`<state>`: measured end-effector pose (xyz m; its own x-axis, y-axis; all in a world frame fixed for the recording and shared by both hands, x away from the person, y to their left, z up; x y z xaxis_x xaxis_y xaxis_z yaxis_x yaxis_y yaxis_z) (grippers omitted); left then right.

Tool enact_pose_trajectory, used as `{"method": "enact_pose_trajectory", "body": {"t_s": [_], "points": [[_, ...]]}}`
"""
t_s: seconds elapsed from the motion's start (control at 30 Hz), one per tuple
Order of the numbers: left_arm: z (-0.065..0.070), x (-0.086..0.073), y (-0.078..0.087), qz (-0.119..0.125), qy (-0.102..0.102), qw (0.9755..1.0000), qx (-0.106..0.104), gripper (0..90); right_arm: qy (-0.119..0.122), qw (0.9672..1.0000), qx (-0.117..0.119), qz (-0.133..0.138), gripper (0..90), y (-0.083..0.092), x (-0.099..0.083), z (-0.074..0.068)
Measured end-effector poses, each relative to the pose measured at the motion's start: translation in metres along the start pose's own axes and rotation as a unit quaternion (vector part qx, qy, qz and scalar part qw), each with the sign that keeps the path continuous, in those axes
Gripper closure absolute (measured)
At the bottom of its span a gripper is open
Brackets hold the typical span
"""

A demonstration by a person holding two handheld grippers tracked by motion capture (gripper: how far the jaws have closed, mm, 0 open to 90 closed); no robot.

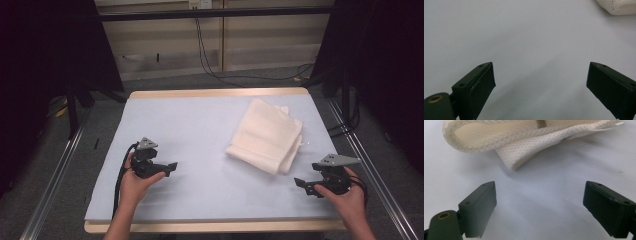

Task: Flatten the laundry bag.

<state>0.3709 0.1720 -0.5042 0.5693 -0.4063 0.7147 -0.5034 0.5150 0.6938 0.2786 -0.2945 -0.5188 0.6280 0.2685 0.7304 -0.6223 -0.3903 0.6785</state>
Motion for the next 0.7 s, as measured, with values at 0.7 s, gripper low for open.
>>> {"method": "enact_pose_trajectory", "body": {"t_s": [0.7], "points": [[0.024, 0.008, -0.008, 0.001, -0.013, 0.9995, -0.03, 7.8, 0.017, 0.9996, 0.02, 0.006, 19.5, -0.016, 0.015, -0.023]]}}
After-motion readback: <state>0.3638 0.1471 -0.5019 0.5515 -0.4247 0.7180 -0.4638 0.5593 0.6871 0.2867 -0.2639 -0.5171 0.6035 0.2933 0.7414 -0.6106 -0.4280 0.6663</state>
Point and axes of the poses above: each handheld gripper's, and its own axes: y roughly backward along the jaws, x roughly out of its top, z roughly to its right, the point moved 7 cm from there along -y, roughly forward along the jaws, and after that the axes turned 2 degrees about -y, right-handed, at the moved point
